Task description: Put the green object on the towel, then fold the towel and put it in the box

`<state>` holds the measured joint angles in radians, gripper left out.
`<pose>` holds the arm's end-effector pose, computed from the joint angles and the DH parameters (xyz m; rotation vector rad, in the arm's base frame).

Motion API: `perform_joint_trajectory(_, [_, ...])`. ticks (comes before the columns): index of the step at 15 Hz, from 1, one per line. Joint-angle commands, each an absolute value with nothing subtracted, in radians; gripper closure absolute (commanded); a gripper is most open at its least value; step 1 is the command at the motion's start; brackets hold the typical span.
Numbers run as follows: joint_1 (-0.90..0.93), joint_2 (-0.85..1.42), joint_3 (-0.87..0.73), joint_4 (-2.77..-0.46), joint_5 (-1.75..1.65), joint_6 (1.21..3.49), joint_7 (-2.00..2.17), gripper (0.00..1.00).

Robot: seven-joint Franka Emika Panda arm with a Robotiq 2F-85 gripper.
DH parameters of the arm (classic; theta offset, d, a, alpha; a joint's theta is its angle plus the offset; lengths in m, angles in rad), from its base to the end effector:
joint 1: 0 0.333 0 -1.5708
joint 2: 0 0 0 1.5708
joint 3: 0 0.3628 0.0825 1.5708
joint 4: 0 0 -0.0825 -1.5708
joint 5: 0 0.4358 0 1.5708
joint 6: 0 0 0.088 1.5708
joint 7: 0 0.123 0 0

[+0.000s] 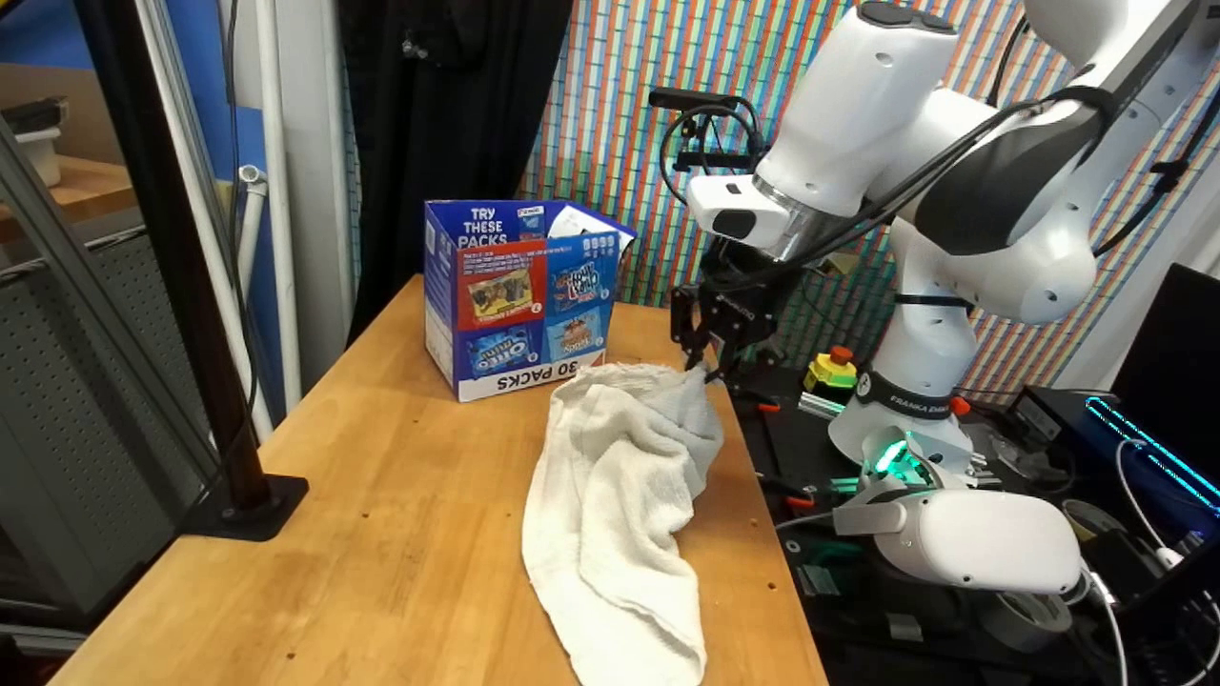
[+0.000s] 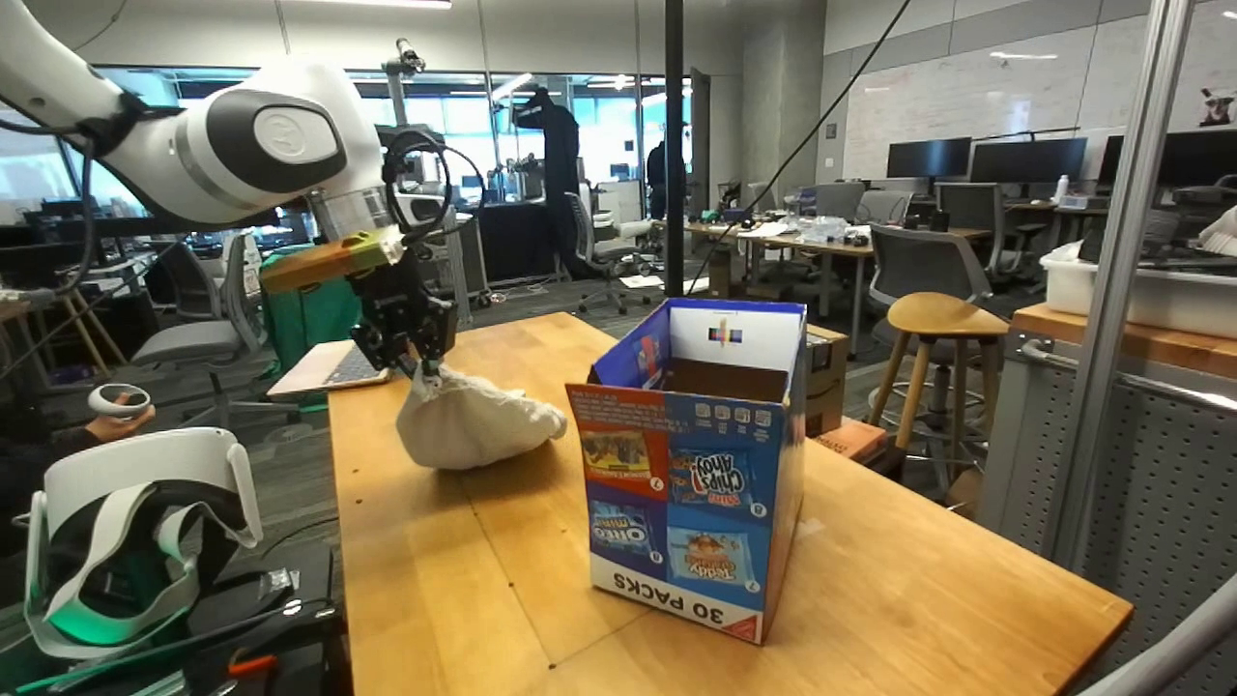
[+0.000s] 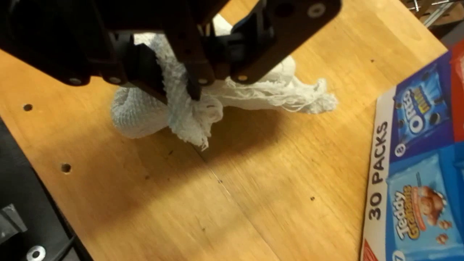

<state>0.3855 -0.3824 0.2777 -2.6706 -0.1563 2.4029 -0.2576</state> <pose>0.3406 0.2556 0.3586 2.5713 1.4341 0.1991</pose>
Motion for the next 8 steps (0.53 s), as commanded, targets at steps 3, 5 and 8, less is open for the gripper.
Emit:
perform_joint_trajectory(3, [0.491,-0.328,0.349,-2.559,-0.077,2.378,-0.261,0.95])
perform_joint_trajectory(5, [0.503,-0.288,0.372,-2.529,-0.08,2.386,-0.26,0.95])
perform_joint_trajectory(8, [0.509,-0.227,0.39,-2.478,-0.077,2.383,-0.27,0.95])
